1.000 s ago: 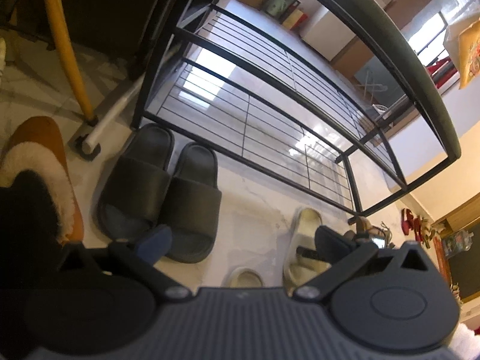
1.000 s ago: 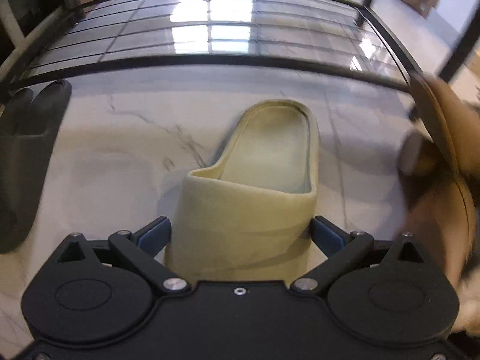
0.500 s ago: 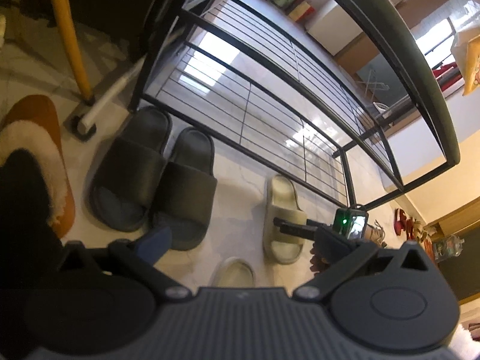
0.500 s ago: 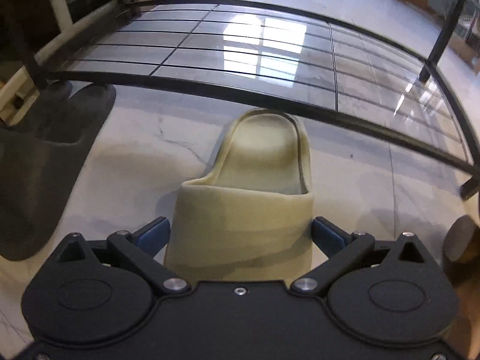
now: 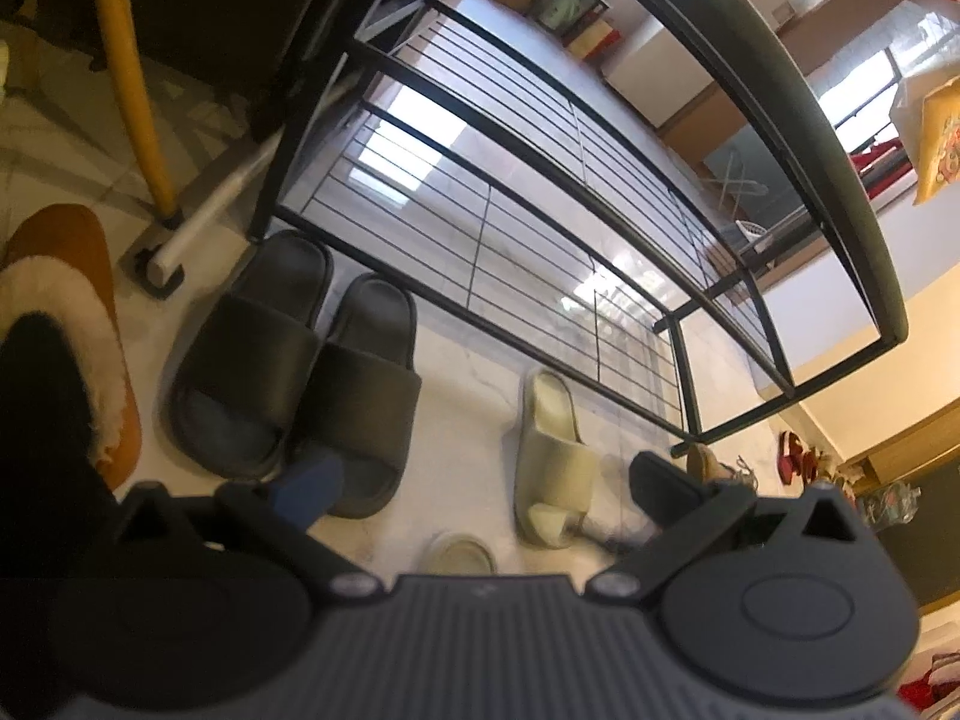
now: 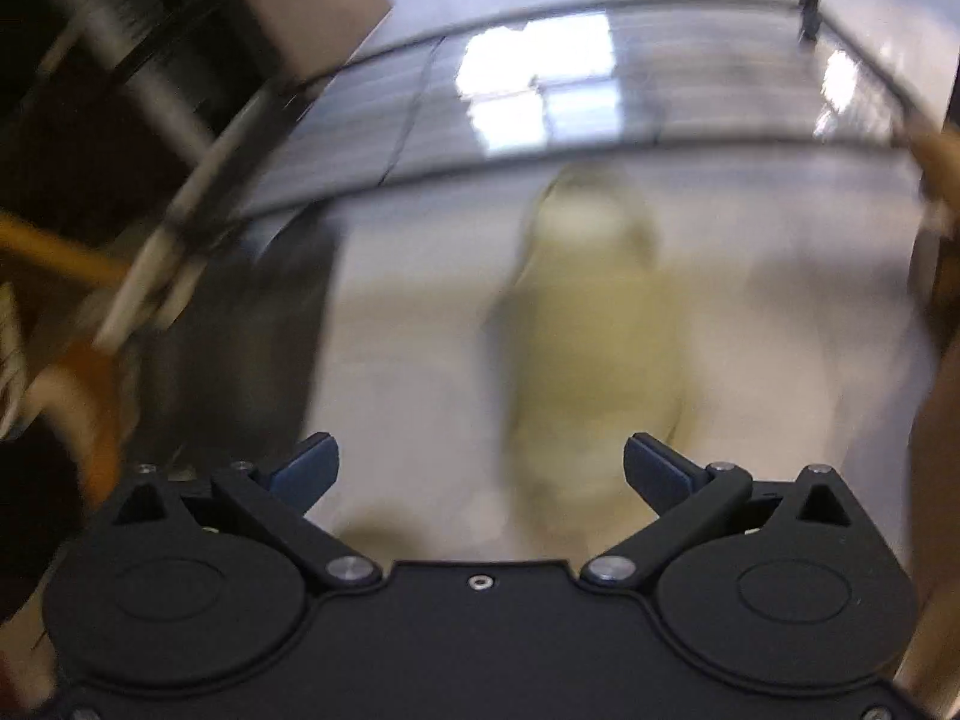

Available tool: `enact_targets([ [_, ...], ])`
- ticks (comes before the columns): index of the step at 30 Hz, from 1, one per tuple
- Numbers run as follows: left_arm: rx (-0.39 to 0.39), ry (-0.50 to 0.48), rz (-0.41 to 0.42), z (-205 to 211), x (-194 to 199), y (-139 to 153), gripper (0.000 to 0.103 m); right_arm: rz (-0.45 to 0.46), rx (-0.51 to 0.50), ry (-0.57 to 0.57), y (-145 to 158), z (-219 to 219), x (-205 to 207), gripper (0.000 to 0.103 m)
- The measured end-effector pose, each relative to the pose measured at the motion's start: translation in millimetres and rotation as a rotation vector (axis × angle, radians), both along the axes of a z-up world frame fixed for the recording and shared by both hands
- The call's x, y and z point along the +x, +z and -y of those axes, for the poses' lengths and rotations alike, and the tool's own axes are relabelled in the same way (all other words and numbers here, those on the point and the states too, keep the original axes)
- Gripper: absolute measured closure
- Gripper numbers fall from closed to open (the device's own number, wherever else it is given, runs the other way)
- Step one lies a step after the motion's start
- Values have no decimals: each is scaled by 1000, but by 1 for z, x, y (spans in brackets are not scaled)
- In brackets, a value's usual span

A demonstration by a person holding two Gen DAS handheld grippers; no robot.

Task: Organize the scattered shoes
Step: 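Carry the cream slide next to the black slides and lower it, then push the two cream slides together into a pair with the right tool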

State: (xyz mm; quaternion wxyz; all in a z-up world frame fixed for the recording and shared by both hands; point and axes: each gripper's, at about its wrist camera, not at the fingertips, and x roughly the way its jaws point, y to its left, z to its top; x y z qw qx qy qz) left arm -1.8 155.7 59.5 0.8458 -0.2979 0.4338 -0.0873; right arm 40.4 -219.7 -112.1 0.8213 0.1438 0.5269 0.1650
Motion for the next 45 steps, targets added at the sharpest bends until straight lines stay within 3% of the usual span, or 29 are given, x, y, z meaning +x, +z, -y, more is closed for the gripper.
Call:
enact_targets([
  [3,2,-8,-7,-1,-2,-1,1,-72,78,-1,-13,-14,-54,0],
  [7,0,-1,-22,-2,-3,-3,1,-61,-13,14,-33,-44,-90,0],
  [11,4,-3,-9,-3,-5,-1,1,-27,-184,147,-42,-91,-91,0],
  [13,-3,14,-10,-8,-6,-1,1,-54,-274,144,-51,-106,-85,0],
  [16,-23,39,-15,-14,-8,-1,1,-119,-230,84,-58,-103,-82,3],
  [18,-36,51,-15,-18,-9,-1,1,-111,-207,80,-55,-101,-80,6],
  [21,-74,56,2,-21,-10,1,1,-35,-170,66,-38,-95,-69,6],
  [25,-88,48,15,-18,-9,4,1,103,-221,116,-24,-94,-22,7],
  [33,-78,91,-7,-23,-8,0,1,229,-380,190,-45,-125,78,7],
  [36,-75,105,-17,-24,-7,-1,1,222,-406,169,-55,-134,107,5],
  [41,-95,78,-30,-20,-3,-3,1,196,-369,147,-60,-128,119,5],
  [45,-102,78,-24,-18,-1,-2,1,125,-248,105,-67,-111,119,5],
])
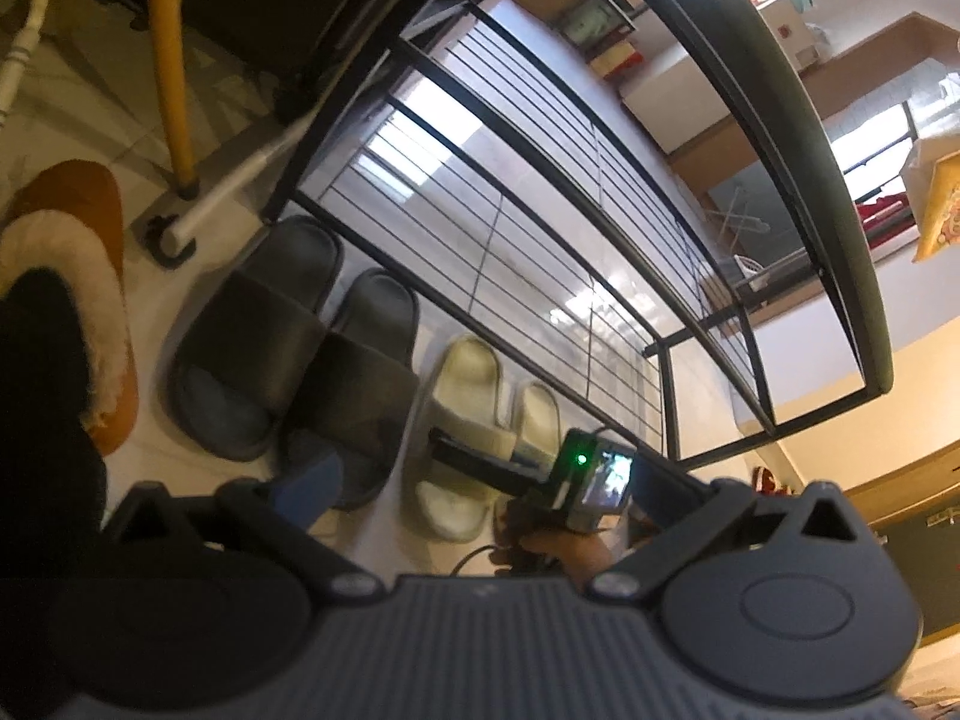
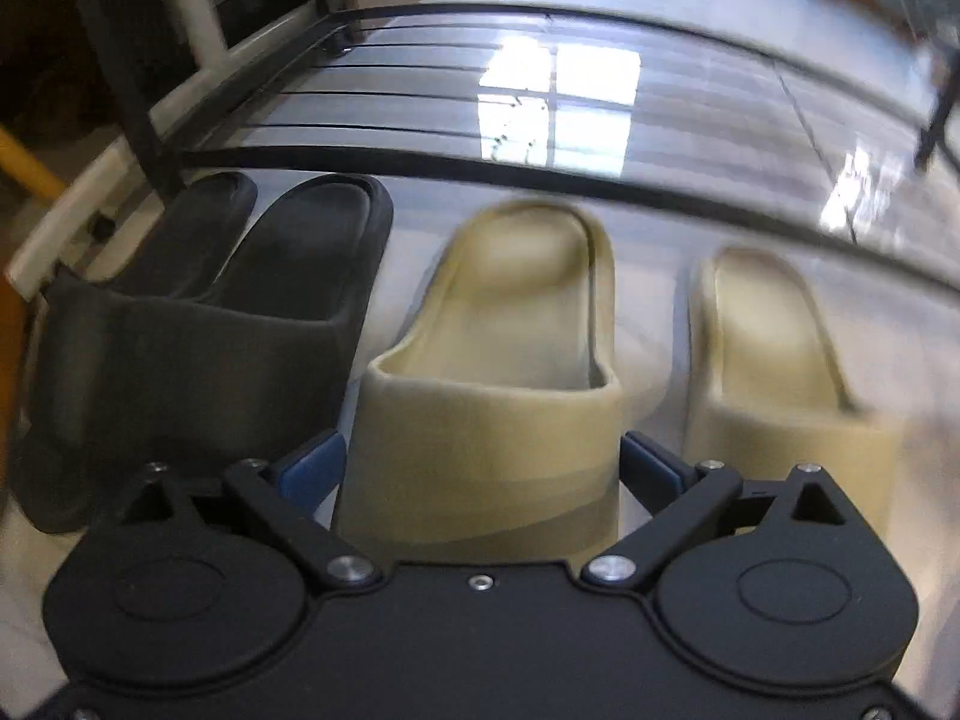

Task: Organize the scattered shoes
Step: 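Push the two cream slides together into a pair with the right tool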

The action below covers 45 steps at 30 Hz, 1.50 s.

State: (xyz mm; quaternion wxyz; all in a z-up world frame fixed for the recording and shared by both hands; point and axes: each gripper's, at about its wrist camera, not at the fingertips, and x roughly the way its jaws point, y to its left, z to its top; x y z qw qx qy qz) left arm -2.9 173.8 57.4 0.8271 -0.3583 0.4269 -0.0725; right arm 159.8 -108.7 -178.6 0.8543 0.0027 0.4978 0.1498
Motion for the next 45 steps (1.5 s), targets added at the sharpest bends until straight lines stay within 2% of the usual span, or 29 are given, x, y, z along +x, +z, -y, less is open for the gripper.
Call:
enact_targets([
  [10,37,27,-11,2,2,-1,1,41,70,-39,-7,-5,-3,5],
  [12,33,22,-12,3,2,-1,1,35,80,-49,-7,-3,-3,1],
  [16,25,18,-9,3,1,0,1,-7,130,-111,11,14,-5,0],
  [19,17,28,-15,0,0,-1,1,23,142,-58,37,29,-15,0],
  [20,14,31,-18,0,0,-1,1,66,130,-40,46,36,-18,0],
  [21,14,29,-19,0,0,-1,1,101,107,-37,52,41,-19,0],
  [23,15,24,-22,2,0,-2,1,182,-48,-89,59,62,-15,0],
  [27,29,9,-24,6,1,-2,1,130,-333,-79,36,74,3,0],
  [30,34,5,-30,7,2,-3,1,160,-372,-26,24,71,4,0],
  [34,41,11,-44,6,2,-5,1,44,-278,-52,8,78,22,0],
  [36,39,19,-48,4,2,-6,1,5,-216,-105,1,86,28,0],
  [38,34,27,-47,2,1,-5,1,34,-156,-154,-1,91,25,3],
  [41,22,22,-44,3,1,-5,1,47,-82,-112,3,84,16,3],
  [45,12,5,-44,6,2,-4,1,60,-100,-22,4,62,9,3],
])
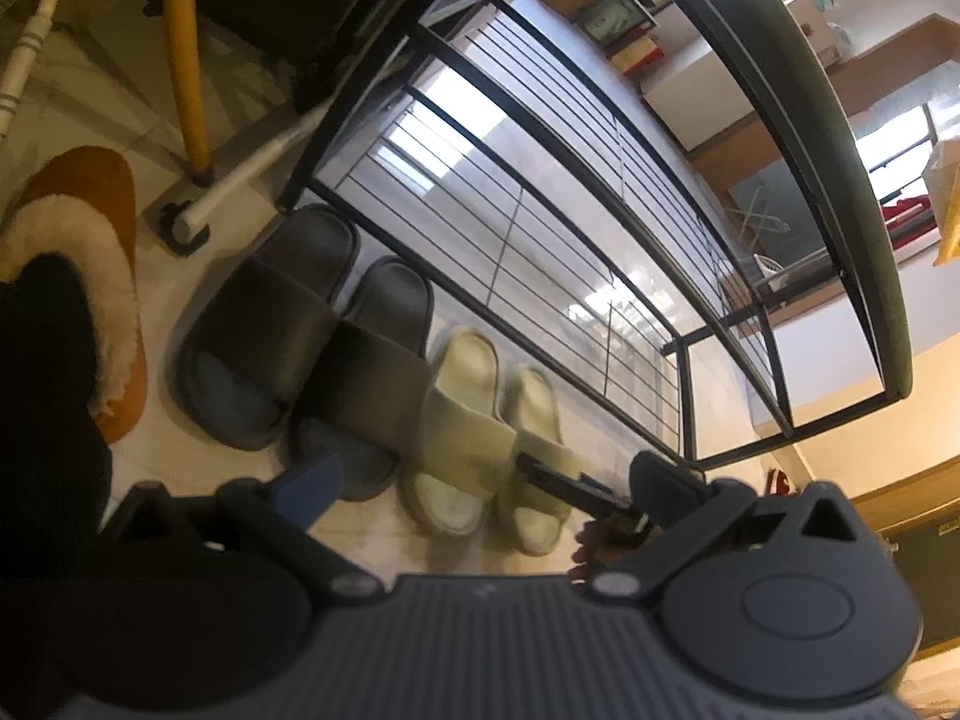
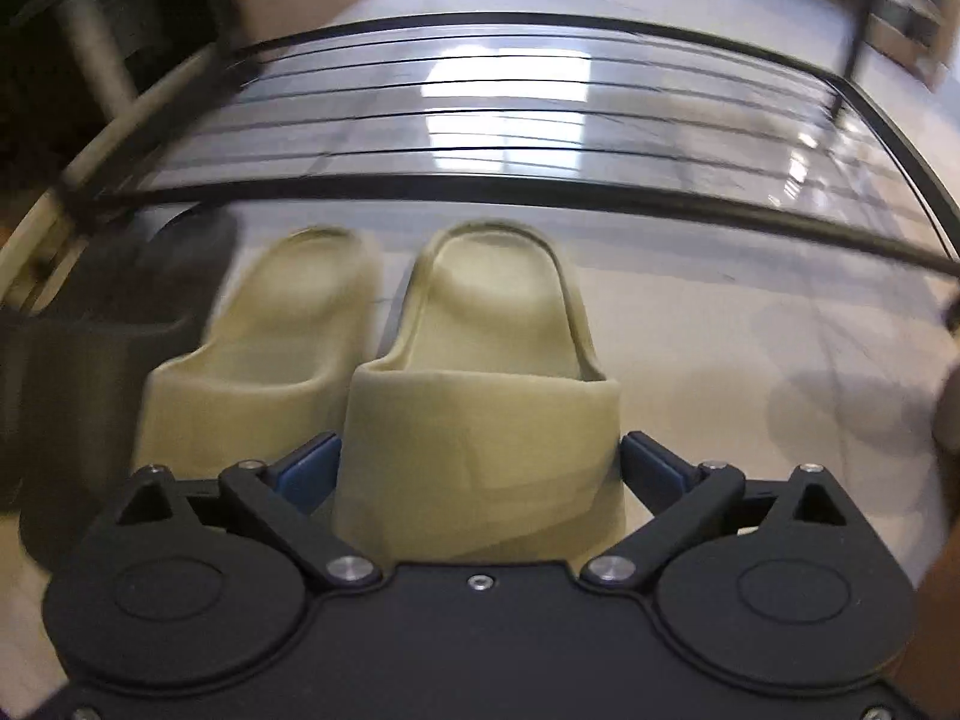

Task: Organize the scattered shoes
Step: 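Push the two cream slides together into a pair with the right tool, then move both tools away from the rack toward the shoe heap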

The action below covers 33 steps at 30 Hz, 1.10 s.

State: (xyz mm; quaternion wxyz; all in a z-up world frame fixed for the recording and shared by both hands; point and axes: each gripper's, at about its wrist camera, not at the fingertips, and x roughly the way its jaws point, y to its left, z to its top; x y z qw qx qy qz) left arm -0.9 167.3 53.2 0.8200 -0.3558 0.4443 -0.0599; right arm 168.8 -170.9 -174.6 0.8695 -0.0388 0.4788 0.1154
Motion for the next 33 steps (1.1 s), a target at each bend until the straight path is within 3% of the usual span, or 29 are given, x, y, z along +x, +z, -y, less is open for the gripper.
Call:
enact_targets([
  [7,36,-2,11,2,1,2,1,-58,55,-105,-6,12,8,0],
  [11,69,-8,19,5,3,3,1,-33,131,-190,7,23,-3,0],
  [20,161,-43,35,16,6,4,1,184,384,-353,84,82,-92,0],
  [23,197,-59,65,25,5,3,1,175,509,-460,91,124,-140,0],
  [25,202,-80,79,31,5,2,1,151,535,-539,88,148,-171,0],
  [28,270,-133,139,49,4,3,1,207,467,-676,94,185,-228,0],
  [30,284,-148,179,57,2,4,1,322,357,-783,105,203,-266,0],
  [33,348,-225,275,85,-6,3,1,556,115,-1045,123,217,-325,0],
])
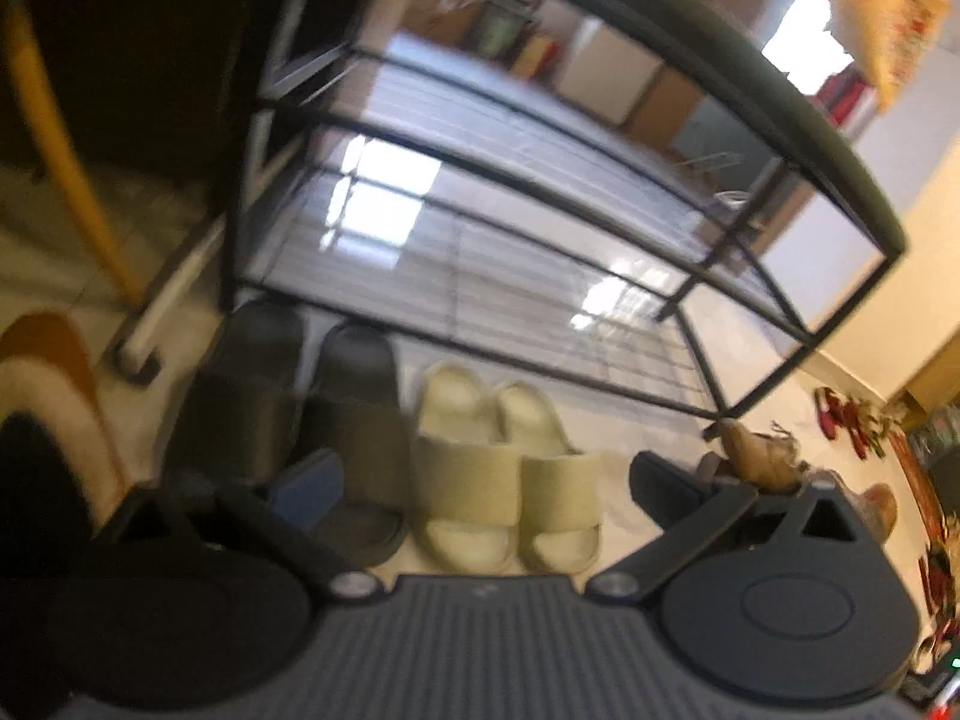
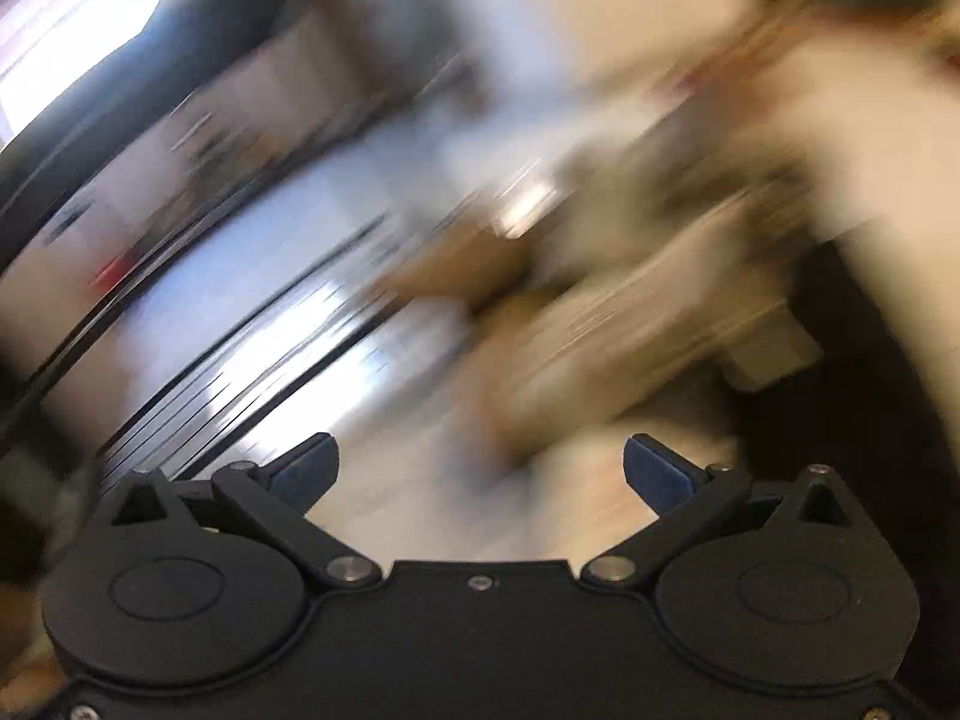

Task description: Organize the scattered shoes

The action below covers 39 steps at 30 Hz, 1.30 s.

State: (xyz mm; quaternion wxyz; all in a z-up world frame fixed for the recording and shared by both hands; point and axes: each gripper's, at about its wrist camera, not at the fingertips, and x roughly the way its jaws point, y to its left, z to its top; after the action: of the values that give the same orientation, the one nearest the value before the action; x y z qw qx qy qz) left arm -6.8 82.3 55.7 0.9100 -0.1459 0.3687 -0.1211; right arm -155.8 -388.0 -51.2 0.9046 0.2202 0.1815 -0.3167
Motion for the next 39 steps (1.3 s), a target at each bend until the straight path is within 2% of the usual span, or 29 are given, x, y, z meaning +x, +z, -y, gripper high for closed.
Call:
enact_targets([
  [2,64,-53,29,22,-2,-5,1,43,-103,-157,2,5,-23,0],
  [4,88,-91,36,43,-3,-12,1,21,-141,-264,-4,13,-32,0],
  [8,110,-197,83,93,-11,-21,1,34,-28,-351,-17,35,-45,0],
  [9,109,-212,89,99,-12,-22,1,40,-13,-360,-18,38,-47,0],
  [11,81,-301,112,137,-16,-28,1,67,-20,-369,-18,42,-53,0],
  [13,19,-359,95,173,-13,-35,1,90,-27,-372,-19,42,-58,0],
  [15,11,-421,114,206,-10,-41,1,128,2,-374,-23,45,-60,0],
  [17,2,-483,133,239,-7,-46,1,140,117,-353,-30,58,-64,0],
  [19,-7,-544,151,272,-3,-52,1,157,199,-379,-33,65,-76,0],
  [22,-29,-602,165,302,1,-59,1,197,262,-403,-36,72,-85,0],
  [23,-37,-653,183,314,3,-62,1,201,286,-402,-37,74,-86,0],
  [26,14,-797,265,354,5,-71,1,211,350,-394,-42,81,-86,0],
  [28,43,-848,311,379,8,-79,1,231,351,-387,-43,83,-90,0],
  [30,50,-879,316,404,11,-86,1,257,352,-393,-42,82,-99,0],
  [33,48,-934,292,438,24,-98,1,308,332,-460,-40,84,-111,0],
  [36,44,-965,265,458,37,-111,1,345,260,-527,-38,90,-113,0],
  [39,33,-987,235,470,49,-122,1,320,306,-508,-49,99,-105,0],
])
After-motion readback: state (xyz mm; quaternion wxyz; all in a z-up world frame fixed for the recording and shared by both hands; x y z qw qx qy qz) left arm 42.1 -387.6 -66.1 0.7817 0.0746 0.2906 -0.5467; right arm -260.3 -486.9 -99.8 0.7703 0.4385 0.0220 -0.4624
